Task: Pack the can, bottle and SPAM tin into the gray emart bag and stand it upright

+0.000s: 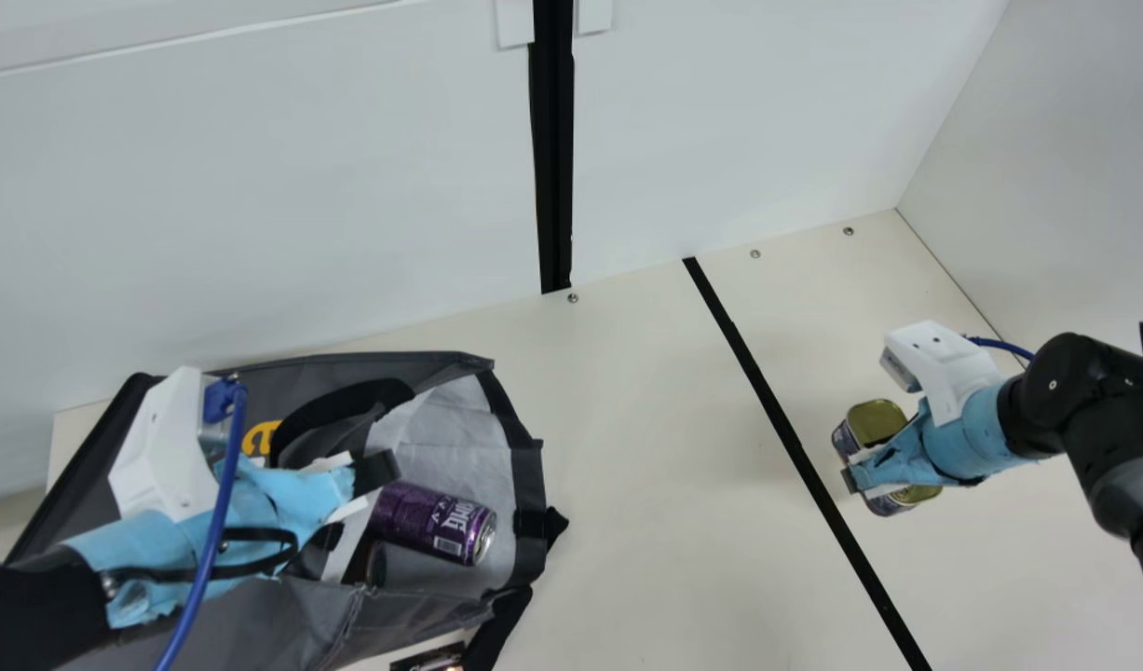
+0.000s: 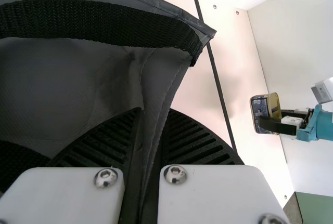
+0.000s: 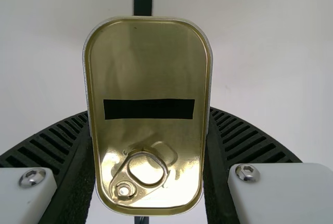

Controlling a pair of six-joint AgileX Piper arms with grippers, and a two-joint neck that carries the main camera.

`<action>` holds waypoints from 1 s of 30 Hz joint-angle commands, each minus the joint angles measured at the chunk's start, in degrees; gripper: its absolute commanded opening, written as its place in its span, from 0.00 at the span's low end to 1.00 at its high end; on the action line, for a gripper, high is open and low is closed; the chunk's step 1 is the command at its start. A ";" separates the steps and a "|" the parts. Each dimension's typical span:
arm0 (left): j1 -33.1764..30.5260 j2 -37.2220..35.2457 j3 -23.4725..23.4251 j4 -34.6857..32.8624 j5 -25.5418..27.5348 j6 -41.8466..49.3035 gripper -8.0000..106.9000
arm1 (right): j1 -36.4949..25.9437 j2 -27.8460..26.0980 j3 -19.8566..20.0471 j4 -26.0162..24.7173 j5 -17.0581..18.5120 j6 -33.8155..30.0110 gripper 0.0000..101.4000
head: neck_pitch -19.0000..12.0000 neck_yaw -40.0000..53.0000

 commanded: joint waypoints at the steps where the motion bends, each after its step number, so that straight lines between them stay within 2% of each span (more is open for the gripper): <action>1: 0.00 0.00 0.00 0.00 0.00 0.00 0.00 | 1.27 -0.85 0.00 0.38 0.77 -0.63 0.00 | -1.30 -0.05; 11: 0.00 0.00 0.00 0.00 0.00 0.00 0.00 | 6.57 -3.55 -1.83 1.93 4.59 -4.24 0.00 | -1.30 -0.05; 30: 0.00 0.00 0.00 0.00 0.00 0.00 0.00 | 16.26 -3.73 -5.50 5.00 8.93 -10.97 0.00 | -1.30 -0.05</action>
